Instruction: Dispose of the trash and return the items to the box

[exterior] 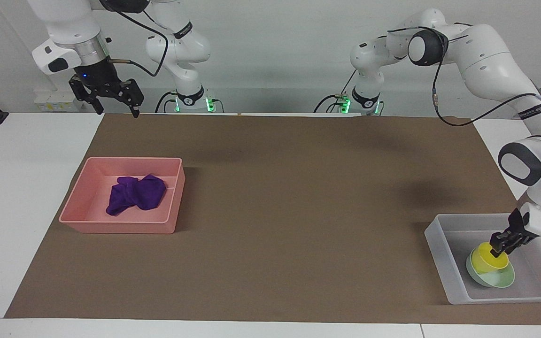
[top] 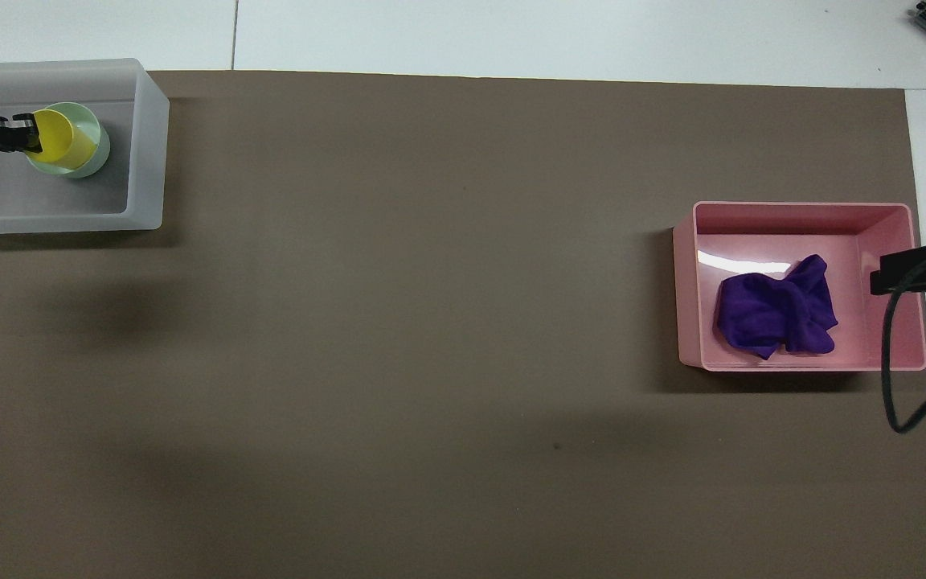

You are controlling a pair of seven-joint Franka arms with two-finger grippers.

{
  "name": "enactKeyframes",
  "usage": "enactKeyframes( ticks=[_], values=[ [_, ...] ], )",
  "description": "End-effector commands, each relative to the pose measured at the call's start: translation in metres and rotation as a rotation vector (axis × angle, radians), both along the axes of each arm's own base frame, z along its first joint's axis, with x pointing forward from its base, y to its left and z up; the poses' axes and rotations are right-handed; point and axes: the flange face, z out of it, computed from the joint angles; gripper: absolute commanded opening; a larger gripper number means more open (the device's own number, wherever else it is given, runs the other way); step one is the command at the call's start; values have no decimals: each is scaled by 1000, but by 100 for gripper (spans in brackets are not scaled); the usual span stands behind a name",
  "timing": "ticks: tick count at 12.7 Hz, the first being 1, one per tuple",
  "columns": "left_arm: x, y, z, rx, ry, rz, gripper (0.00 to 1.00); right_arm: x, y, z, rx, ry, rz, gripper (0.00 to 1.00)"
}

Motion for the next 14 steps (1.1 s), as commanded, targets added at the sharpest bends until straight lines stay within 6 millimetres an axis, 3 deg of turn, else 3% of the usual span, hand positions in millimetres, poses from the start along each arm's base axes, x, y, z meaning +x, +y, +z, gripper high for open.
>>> enactKeyframes(
  ticks=[1,2,9,12,14],
  values=[
    [-20,-16,47,21,5,-116,100,-10,-2,-2,8,-11,15,100],
    [-30,-26,66,35,-5,-164,100,-10,-2,-3,8,-10,15,100],
    [-126,-179,155,74,24,-384,100,-11,-3,-6,9,-4,13,100],
    [-177,-205,191,66,85,-381,100,-13,-3,-8,9,1,12,100],
    [-190,-215,197,56,145,-363,100,-13,-3,-8,9,1,12,100]
  ],
)
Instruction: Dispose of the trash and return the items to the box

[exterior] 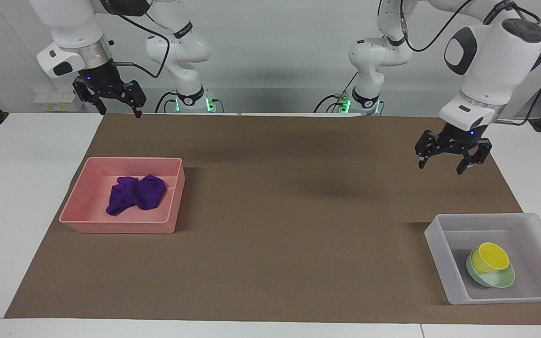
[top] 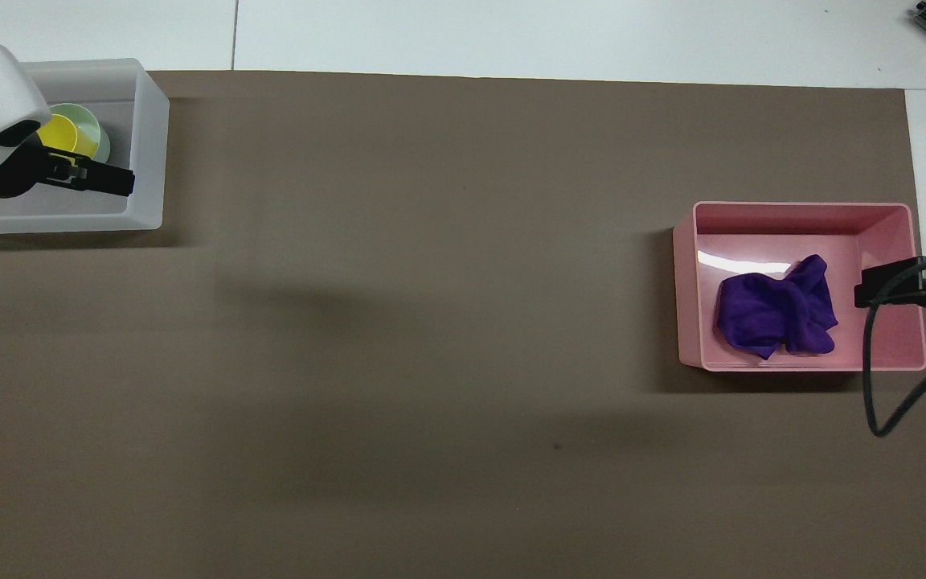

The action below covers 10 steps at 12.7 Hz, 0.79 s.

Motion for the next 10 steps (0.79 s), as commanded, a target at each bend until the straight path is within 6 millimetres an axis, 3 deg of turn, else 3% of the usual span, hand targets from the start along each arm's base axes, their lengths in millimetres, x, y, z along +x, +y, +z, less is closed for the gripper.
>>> enactKeyframes(
  ticks=[1,5,8,10],
  values=[
    [-20,-1,11,3,52,32,100,-8,-2,0,8,-16,15,100],
    [-10,15,48,2,101,54,100,-10,-3,-1,8,-15,15,100],
    [-13,15,37,5,115,60,100,-14,-2,-17,8,-37,18,100],
    [-12,20,38,3,103,74,100,-17,-2,-17,7,-39,18,100]
  ],
)
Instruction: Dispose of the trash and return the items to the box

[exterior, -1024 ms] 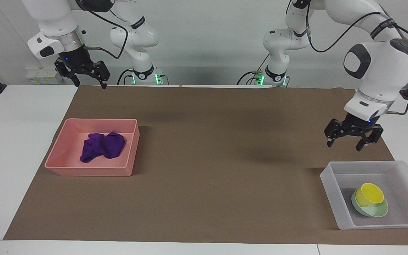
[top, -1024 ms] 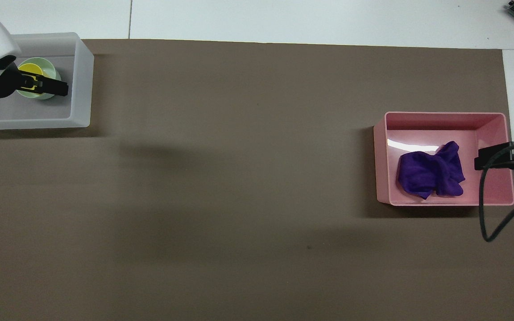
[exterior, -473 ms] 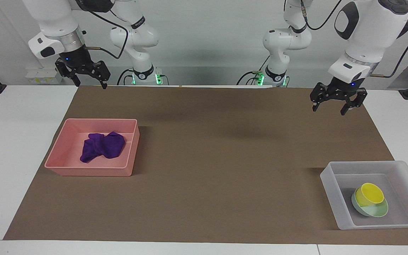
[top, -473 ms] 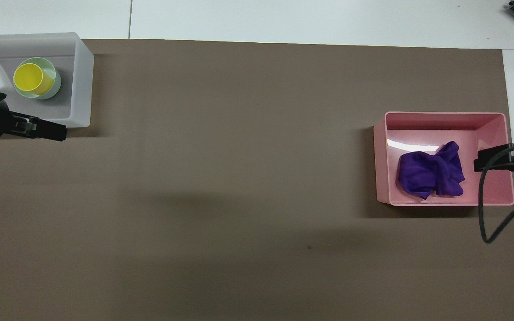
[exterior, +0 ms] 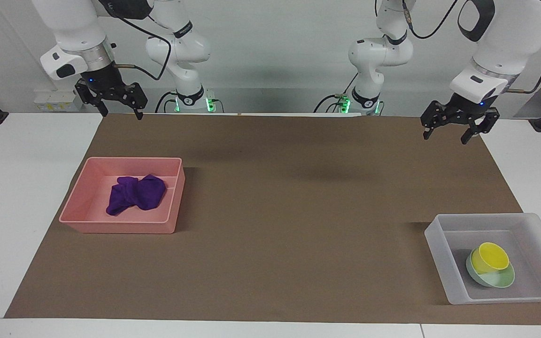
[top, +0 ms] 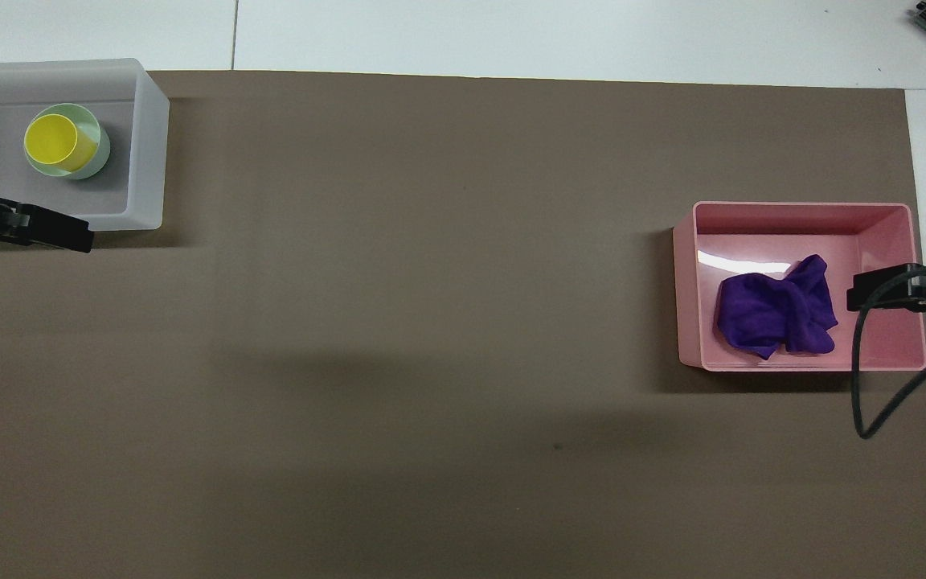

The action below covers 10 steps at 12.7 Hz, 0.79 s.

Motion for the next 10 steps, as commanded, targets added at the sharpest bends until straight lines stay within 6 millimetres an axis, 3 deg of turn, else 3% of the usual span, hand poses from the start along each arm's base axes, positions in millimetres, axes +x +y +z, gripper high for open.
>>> enactKeyframes(
  ticks=[1,10],
  values=[
    [2,8,3,-3,1,30,100,-12,-2,-1,6,-19,16,100],
    [-3,13,7,1,6,33,100,-10,2,8,5,-5,27,100]
  ],
)
